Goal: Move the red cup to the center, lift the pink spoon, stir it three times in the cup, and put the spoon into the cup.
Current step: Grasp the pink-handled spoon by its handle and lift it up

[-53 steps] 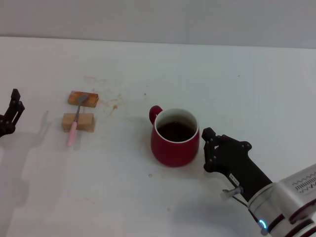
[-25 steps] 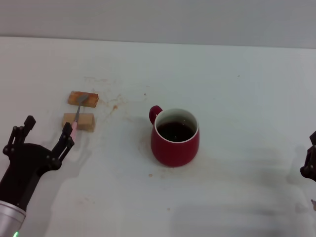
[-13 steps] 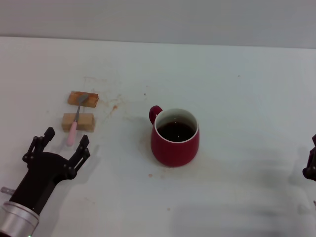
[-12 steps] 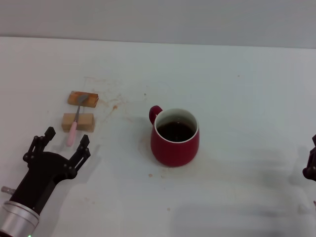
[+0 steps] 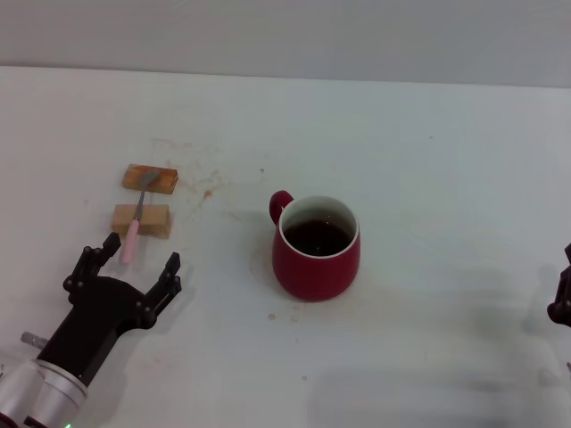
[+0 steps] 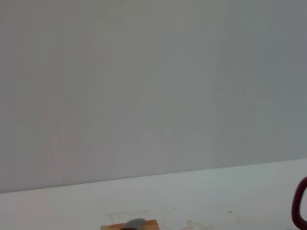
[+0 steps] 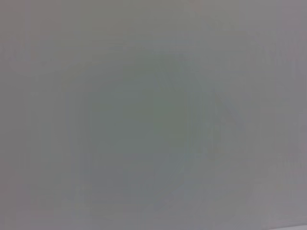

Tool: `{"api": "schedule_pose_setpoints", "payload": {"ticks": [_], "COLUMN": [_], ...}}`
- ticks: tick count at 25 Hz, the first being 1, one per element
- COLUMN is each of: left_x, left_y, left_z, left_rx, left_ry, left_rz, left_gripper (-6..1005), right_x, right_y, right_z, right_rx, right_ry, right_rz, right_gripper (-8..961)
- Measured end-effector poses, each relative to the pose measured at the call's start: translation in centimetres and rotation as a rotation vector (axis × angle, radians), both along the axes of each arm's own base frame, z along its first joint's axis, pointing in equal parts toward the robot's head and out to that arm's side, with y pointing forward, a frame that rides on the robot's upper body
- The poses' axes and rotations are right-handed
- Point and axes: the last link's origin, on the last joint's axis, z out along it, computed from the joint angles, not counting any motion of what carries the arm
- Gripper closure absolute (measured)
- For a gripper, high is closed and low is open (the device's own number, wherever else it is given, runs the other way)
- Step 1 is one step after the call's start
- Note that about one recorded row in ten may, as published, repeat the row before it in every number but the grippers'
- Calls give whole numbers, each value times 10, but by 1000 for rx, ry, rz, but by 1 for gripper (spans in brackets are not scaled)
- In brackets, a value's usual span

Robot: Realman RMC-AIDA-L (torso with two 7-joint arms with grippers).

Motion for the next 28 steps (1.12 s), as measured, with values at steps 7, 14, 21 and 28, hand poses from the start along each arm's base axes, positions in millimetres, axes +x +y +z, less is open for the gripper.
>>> {"api": "schedule_pose_setpoints", "payload": {"ticks": [7,14,21,28], "left_x": [-1,-4,-4,-4], "left_y": [3,5,9,10], "left_z": [1,2,1,0], "left_rx": [0,4,7,-1], "left_ry": [12,15,7,9], "left_rz": [0,18,41,43], "left_gripper": [142,142,142,143], "right_x": [-1,-1,-2,-2], "right_y": [1,0,0,-1], "right_z": [0,-1,-1,0], "right_rx": [-1,-5,-6,1], "right_ry": [2,2,2,1], "right_rz": [2,6,8,14], "right_gripper": [952,953,953,953]}}
